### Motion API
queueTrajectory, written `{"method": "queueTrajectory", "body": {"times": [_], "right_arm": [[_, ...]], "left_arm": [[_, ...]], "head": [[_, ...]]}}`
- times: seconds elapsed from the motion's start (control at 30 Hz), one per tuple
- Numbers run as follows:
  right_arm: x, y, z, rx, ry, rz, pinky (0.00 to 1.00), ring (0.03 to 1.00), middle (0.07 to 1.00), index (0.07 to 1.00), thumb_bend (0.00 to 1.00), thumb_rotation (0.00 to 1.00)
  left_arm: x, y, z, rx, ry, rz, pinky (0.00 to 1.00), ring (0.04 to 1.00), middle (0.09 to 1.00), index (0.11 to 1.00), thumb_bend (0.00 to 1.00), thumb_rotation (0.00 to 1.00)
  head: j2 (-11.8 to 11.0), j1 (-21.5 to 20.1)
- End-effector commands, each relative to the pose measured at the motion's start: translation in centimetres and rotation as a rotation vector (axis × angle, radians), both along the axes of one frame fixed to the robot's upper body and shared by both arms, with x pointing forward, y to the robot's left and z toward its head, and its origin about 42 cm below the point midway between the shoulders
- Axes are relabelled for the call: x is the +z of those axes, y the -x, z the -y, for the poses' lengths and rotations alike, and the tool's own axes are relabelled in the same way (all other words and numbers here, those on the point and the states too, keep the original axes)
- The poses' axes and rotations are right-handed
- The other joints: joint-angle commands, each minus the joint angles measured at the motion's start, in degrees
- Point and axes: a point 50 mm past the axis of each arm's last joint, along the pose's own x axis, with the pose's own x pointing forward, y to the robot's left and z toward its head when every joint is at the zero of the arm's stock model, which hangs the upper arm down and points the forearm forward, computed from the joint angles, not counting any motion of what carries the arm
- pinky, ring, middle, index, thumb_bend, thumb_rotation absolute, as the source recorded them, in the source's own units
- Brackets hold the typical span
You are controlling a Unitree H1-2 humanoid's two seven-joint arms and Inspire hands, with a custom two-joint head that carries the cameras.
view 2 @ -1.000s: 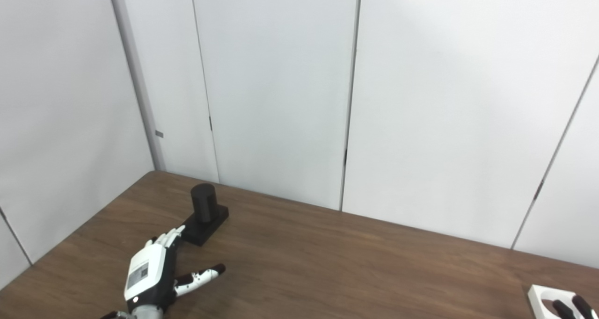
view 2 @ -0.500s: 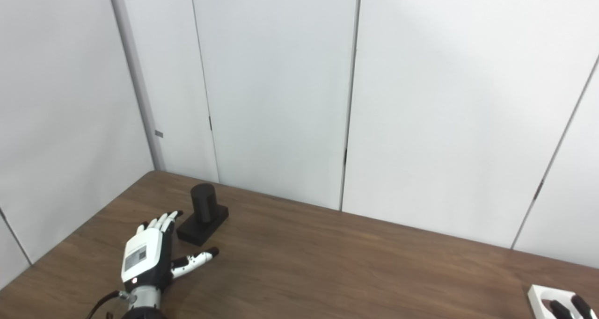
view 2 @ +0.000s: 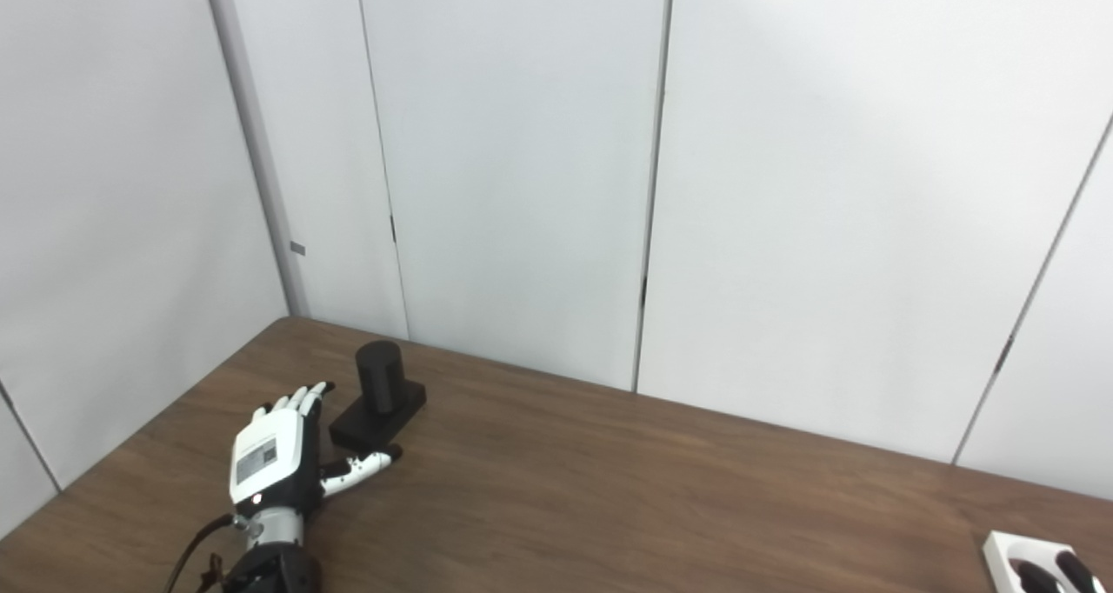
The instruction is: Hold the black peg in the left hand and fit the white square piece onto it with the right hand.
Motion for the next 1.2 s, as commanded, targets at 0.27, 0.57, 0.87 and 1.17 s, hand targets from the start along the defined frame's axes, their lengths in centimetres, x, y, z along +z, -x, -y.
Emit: {"method": "queueTrajectory", "body": {"times": [0.27,0.57,0.87,1.17], "right_arm": [[-5.5,4.0,-1.2,-0.035,-0.083,-0.191,0.87,0.904,0.876,0.937,0.80,0.98],[-5.4,4.1,-1.2,-0.043,-0.086,-0.194,0.81,0.886,0.865,0.920,0.80,0.95],[-5.3,4.2,-1.2,-0.056,-0.062,-0.198,0.84,0.884,0.846,0.914,0.82,0.95],[-5.3,4.2,-1.3,-0.054,-0.076,-0.197,0.88,0.907,0.862,0.926,0.83,0.94]], "left_arm": [[2.3,-4.5,-0.5,0.035,-0.079,-0.027,0.97,0.935,0.920,0.853,0.94,0.65],[0.6,-5.6,-0.4,0.053,-0.069,-0.090,0.98,0.934,0.899,0.815,0.96,0.69],[-0.6,-6.3,-0.6,0.068,-0.074,-0.118,0.95,0.909,0.874,0.789,0.94,0.63],[-0.8,-6.6,-0.9,0.084,-0.100,-0.120,0.91,0.878,0.846,0.765,0.92,0.63]], "head": [[0.3,-0.1],[0.6,-0.5],[0.8,-0.5],[1.0,-0.6]]}}
